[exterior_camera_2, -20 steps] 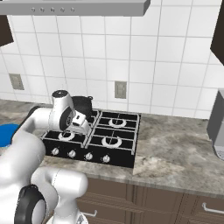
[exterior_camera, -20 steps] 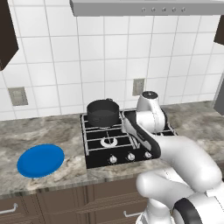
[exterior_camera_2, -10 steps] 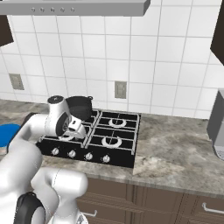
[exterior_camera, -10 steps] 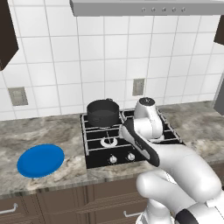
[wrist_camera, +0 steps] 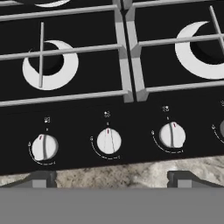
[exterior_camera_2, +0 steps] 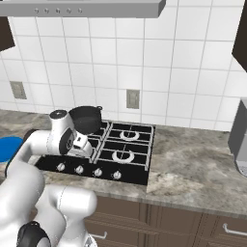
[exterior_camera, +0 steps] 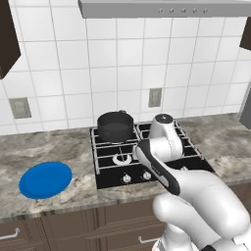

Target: Retrieve the frozen meat and place it in the pot on a burner. Then turn the burner on.

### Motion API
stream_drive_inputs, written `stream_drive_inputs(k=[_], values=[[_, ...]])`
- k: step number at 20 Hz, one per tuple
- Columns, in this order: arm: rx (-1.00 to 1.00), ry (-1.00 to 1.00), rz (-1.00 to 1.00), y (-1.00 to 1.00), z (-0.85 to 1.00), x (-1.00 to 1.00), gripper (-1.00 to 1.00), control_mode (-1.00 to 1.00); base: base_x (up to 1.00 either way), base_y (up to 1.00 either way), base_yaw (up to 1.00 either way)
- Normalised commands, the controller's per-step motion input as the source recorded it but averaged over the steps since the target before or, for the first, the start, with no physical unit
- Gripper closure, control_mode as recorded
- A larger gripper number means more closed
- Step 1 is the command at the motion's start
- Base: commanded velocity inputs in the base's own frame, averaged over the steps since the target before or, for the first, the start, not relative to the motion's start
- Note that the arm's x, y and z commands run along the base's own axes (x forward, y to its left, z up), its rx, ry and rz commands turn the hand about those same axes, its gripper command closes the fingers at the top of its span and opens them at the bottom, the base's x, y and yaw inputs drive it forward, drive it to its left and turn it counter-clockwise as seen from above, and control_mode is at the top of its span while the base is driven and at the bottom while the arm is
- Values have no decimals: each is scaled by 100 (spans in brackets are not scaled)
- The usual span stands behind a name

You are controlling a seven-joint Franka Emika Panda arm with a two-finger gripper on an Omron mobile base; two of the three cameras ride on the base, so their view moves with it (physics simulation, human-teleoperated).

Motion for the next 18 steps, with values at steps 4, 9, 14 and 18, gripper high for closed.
stream_drive_inputs(k=[4,9,14,18], values=[[0,1,0,0,-10,-15,-100,-100,0,0,0],[0,3,0,0,-14,-7,-100,-100,0,0,0],[0,4,0,0,-16,0,-100,-100,0,0,0],[0,0,0,1,-15,0,-100,-100,0,0,0]])
